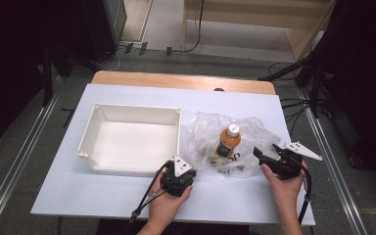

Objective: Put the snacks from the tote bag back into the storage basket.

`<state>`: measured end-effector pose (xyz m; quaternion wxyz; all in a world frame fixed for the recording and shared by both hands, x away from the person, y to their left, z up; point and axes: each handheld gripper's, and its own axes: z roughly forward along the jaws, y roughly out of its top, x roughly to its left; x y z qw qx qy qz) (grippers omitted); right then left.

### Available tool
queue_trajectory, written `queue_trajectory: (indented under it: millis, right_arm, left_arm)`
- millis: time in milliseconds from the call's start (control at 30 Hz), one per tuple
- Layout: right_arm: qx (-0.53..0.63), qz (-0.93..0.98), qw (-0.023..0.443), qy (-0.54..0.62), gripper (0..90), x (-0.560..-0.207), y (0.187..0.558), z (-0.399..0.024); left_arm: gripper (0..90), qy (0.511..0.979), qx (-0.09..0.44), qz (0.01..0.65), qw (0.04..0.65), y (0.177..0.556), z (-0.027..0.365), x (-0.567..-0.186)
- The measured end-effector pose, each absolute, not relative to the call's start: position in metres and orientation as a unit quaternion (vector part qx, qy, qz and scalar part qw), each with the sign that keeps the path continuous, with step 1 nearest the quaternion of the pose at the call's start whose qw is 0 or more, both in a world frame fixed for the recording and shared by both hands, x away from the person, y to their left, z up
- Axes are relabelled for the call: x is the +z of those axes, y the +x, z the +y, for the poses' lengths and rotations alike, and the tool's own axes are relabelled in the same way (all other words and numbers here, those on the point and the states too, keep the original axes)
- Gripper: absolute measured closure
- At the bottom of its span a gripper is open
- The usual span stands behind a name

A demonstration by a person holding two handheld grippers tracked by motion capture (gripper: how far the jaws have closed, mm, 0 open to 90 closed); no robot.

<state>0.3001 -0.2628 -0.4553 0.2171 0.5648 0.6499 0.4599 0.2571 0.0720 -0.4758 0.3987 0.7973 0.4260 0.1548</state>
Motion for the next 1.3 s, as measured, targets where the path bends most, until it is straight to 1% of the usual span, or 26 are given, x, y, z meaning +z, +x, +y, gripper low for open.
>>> queue_trajectory:
  millis: [133,233,300,333,367,433,467,567,633,733,800,833,867,967,1033,1167,1233,1300]
  right_arm:
    - [0.473,0.637,0.244,0.558,17.4,-0.441,0.29,-0.268]
    - [0.483,0.623,0.264,0.556,17.0,-0.431,0.285,-0.27]
    - [0.492,0.61,0.286,0.551,18.0,-0.422,0.283,-0.27]
    - [0.507,0.599,0.303,0.541,26.2,-0.413,0.282,-0.269]
    - [0.507,0.599,0.303,0.541,26.2,-0.413,0.282,-0.269]
    - [0.527,0.597,0.309,0.519,38.6,-0.403,0.284,-0.265]
    - [0.533,0.599,0.303,0.515,45.1,-0.398,0.286,-0.261]
    - [0.521,0.611,0.31,0.509,58.2,-0.387,0.3,-0.249]
    - [0.511,0.622,0.317,0.502,63.6,-0.386,0.313,-0.239]
    - [0.481,0.638,0.302,0.52,70.1,-0.401,0.339,-0.229]
    - [0.448,0.651,0.287,0.541,75.6,-0.421,0.353,-0.225]
    - [0.431,0.656,0.267,0.559,78.7,-0.435,0.36,-0.225]
    - [0.431,0.656,0.267,0.559,78.7,-0.435,0.36,-0.225]
    - [0.413,0.663,0.234,0.579,82.7,-0.454,0.364,-0.226]
    - [0.395,0.673,0.226,0.583,84.8,-0.462,0.365,-0.225]
    - [0.37,0.694,0.217,0.578,86.7,-0.474,0.364,-0.222]
    - [0.363,0.697,0.208,0.582,86.9,-0.479,0.364,-0.221]
    - [0.357,0.705,0.21,0.576,87.3,-0.48,0.364,-0.219]
  left_arm:
    - [84.1,0.797,0.155,0.425,0.4,0.257,0.072,-0.476]
    - [84.1,0.798,0.157,0.424,0.398,0.257,0.071,-0.476]
    - [84.2,0.799,0.158,0.423,0.397,0.257,0.071,-0.476]
    - [84.2,0.799,0.158,0.423,0.397,0.257,0.071,-0.476]
    - [84.2,0.799,0.158,0.423,0.398,0.257,0.071,-0.476]
    - [84.2,0.8,0.158,0.422,0.397,0.257,0.07,-0.476]
    - [84.3,0.799,0.159,0.421,0.398,0.257,0.07,-0.476]
    - [84.4,0.799,0.158,0.423,0.398,0.257,0.069,-0.476]
    - [84.4,0.8,0.158,0.421,0.397,0.257,0.07,-0.476]
    - [84.5,0.799,0.157,0.423,0.397,0.257,0.071,-0.476]
    - [84.4,0.799,0.157,0.423,0.398,0.257,0.071,-0.476]
    - [84.4,0.799,0.155,0.423,0.399,0.257,0.071,-0.476]
    - [84.4,0.799,0.155,0.422,0.399,0.257,0.071,-0.476]
    - [84.1,0.799,0.153,0.421,0.401,0.257,0.072,-0.476]
    - [82.7,0.797,0.153,0.422,0.404,0.256,0.072,-0.475]
    - [74.5,0.785,0.158,0.413,0.434,0.253,0.076,-0.473]
    - [66.9,0.784,0.159,0.409,0.439,0.251,0.077,-0.472]
    - [59.7,0.782,0.164,0.405,0.444,0.249,0.077,-0.47]
